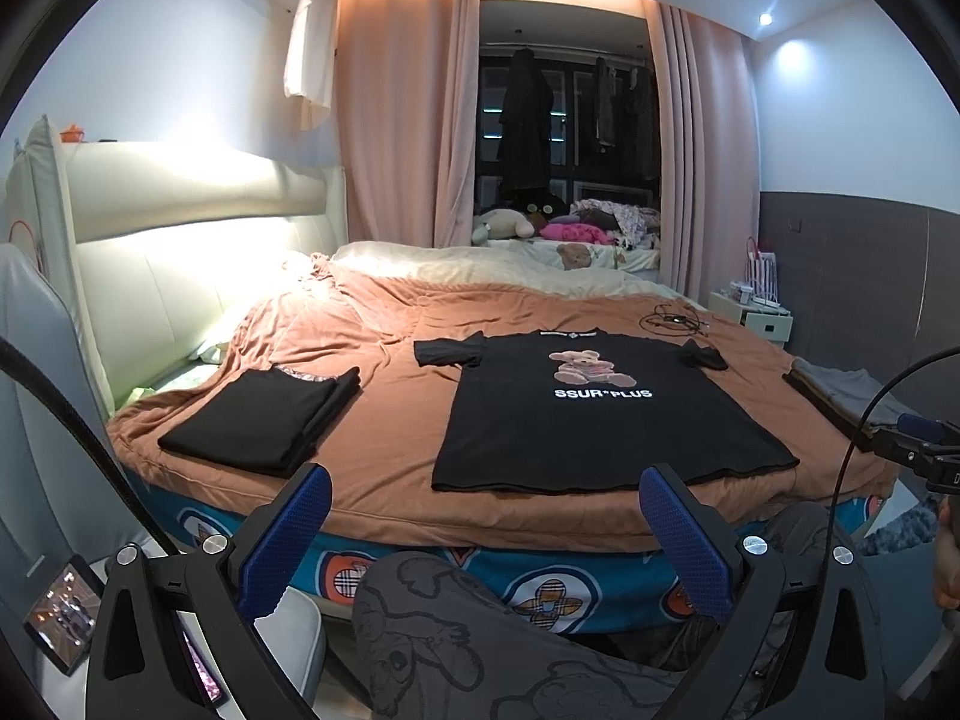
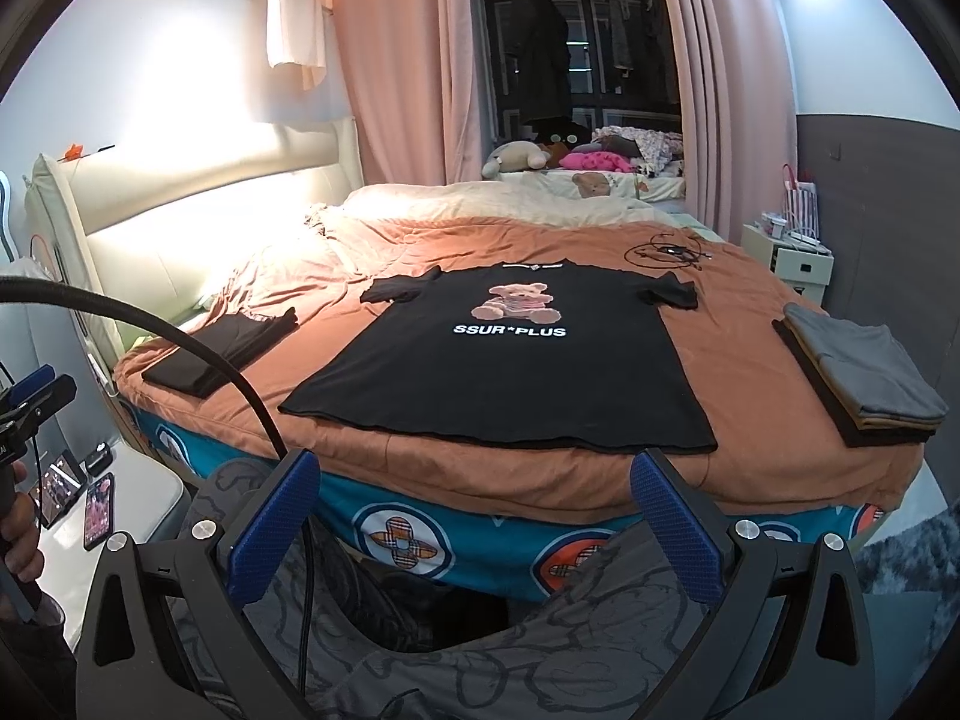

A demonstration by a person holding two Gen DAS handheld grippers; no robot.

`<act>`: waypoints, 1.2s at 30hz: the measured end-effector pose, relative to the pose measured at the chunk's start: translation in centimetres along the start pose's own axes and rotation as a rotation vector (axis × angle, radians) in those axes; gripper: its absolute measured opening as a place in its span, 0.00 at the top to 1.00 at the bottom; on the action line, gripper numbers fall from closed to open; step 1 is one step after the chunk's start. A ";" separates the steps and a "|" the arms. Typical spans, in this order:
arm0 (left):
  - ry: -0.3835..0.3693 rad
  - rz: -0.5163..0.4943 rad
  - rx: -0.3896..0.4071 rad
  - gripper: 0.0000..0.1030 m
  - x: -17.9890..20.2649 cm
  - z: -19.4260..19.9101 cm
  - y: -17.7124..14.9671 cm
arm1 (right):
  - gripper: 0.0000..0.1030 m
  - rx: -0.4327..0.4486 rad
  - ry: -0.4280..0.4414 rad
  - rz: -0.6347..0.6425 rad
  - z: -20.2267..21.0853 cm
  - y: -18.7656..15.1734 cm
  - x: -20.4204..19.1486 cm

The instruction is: Fold small clothes

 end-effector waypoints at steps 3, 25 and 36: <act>0.001 0.001 0.004 0.00 0.0 0.0 0.1 | 0.00 -0.001 0.001 0.003 0.0 0.0 0.0; -0.011 0.024 0.016 0.00 -0.6 0.1 0.9 | 0.00 0.006 0.006 0.014 0.2 0.8 0.1; 0.010 0.012 0.006 0.00 -1.0 -5.7 3.5 | 0.00 -0.013 -0.016 -0.023 -7.1 3.8 3.0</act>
Point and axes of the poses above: each gripper's, at about its wrist camera, not at the fingertips, and z roughly against the way its jaws point, x to its right, y to its top, the point moved 7 cm from there along -z, roughly the way its jaws point, and after that the axes turned 9 degrees about x, right-handed, at the moved point
